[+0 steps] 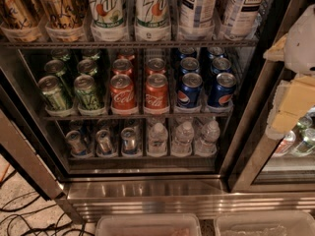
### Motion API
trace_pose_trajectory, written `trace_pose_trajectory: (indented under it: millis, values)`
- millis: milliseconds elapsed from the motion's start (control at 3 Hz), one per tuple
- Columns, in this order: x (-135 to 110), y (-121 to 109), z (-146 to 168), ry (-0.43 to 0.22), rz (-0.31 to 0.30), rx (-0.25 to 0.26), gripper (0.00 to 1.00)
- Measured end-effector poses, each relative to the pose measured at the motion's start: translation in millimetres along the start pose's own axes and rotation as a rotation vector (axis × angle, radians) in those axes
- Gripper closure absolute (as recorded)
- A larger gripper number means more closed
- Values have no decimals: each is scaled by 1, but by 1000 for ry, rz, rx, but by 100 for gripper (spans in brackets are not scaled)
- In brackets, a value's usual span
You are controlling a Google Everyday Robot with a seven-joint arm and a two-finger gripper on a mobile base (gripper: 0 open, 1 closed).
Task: Pick orange can from top shelf of fridge
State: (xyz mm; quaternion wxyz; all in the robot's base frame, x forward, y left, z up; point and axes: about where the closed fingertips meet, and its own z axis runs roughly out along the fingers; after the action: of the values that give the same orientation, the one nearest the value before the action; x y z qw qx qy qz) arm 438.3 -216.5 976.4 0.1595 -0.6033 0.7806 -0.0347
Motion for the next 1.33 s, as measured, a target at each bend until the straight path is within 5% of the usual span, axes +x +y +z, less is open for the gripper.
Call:
trace_pose_trajectory:
  millis: [667, 1333]
  values:
    - [-5, 1, -2, -20, 3, 9, 0]
    - [-43, 10, 2, -176, 7, 4, 0]
